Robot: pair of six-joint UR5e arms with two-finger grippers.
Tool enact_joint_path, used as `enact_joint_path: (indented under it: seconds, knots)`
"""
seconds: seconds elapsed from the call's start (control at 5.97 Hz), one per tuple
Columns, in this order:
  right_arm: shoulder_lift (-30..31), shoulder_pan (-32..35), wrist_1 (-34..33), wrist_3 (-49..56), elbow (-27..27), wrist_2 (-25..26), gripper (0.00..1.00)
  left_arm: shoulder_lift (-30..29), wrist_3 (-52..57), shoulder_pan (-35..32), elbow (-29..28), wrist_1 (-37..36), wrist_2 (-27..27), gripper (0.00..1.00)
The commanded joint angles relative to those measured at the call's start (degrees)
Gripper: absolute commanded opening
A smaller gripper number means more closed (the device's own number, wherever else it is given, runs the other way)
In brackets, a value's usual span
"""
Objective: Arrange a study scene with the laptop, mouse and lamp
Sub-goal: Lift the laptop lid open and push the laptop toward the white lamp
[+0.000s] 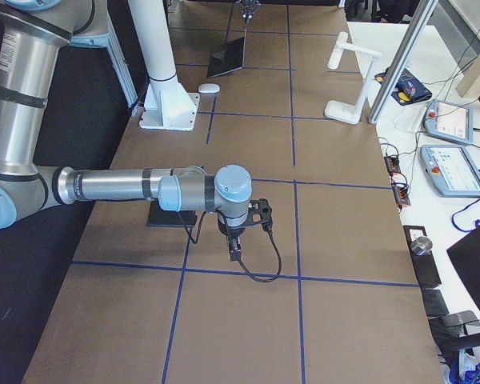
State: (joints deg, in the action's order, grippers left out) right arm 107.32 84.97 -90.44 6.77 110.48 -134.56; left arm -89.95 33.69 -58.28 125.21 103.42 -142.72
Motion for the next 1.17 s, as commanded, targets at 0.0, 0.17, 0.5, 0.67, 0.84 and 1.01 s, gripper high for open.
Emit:
enact_joint_path:
  seconds: [0.0,0.17,0.5,0.67,0.84,1.01]
  knots:
    - [0.0,0.02,0.0,0.0,-0.01,0.0,1.0,-15.18,0.94,-1.22,-10.02,-4.54,0.6,0.0]
    - [0.0,0.02,0.0,0.0,-0.01,0.09,1.0,-20.82,0.94,-1.83,-15.82,-4.54,0.95,0.0]
    - [0.0,0.02,-0.09,0.0,-0.01,0.09,1.0,-32.69,0.24,-1.84,-27.51,-4.54,4.98,0.0]
    - [0.0,0.02,-0.09,0.0,-0.01,0.09,1.0,-37.36,-1.85,-1.58,-32.35,-3.84,5.26,0.0]
    - [0.0,0.02,-0.09,0.0,-0.09,0.09,1.0,-43.06,-2.14,-1.32,-37.53,-3.4,8.66,0.0]
    - [0.0,0.02,-0.09,0.0,-0.18,0.09,1.0,-45.73,-2.23,0.25,-42.11,0.52,10.6,0.02]
